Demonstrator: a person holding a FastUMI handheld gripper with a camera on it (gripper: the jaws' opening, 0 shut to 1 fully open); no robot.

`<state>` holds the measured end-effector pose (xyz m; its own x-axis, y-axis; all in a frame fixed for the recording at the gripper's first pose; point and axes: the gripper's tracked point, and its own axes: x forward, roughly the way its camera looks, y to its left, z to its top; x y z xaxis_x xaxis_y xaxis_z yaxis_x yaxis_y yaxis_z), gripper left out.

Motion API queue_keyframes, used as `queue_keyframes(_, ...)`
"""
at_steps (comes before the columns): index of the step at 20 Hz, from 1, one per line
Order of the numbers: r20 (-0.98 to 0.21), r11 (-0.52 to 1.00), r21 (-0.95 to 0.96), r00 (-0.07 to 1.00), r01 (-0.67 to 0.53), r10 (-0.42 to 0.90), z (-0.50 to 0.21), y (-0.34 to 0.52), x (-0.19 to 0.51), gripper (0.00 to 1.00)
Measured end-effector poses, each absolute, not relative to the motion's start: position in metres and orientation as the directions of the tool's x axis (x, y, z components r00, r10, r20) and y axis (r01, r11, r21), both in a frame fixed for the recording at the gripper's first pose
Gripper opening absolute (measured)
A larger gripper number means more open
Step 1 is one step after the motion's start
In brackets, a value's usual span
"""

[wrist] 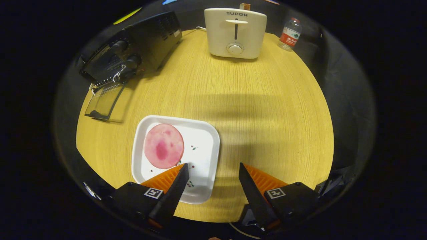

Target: Open the toaster oven, put the food inside, and close the toaster oven door.

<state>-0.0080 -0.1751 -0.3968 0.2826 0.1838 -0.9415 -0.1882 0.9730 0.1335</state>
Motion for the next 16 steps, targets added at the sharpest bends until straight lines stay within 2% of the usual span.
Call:
queue_keyframes(3,-0.948,0.974,0.130,0.265,-0.186,0.177,-0.399,-0.175,-0.008,0.92)
queue_keyframes(8,-0.958,0.974,0.174,0.204,-0.147,0.202,-0.398,-0.161,-0.009,0.35)
queue_keyframes(9,-0.957,0.974,0.181,0.204,-0.136,0.206,-0.399,-0.160,-0.010,0.34)
queue_keyframes(12,-0.954,0.972,0.190,0.207,-0.139,0.217,-0.396,-0.162,-0.009,0.18)
queue_keyframes(13,-0.956,0.975,0.173,0.213,-0.140,0.201,-0.397,-0.165,-0.010,0.18)
queue_keyframes(14,-0.956,0.973,0.168,0.216,-0.156,0.199,-0.401,-0.164,-0.010,0.07)
queue_keyframes(16,-0.951,0.968,0.172,0.226,-0.183,0.212,-0.398,-0.163,-0.010,0.07)
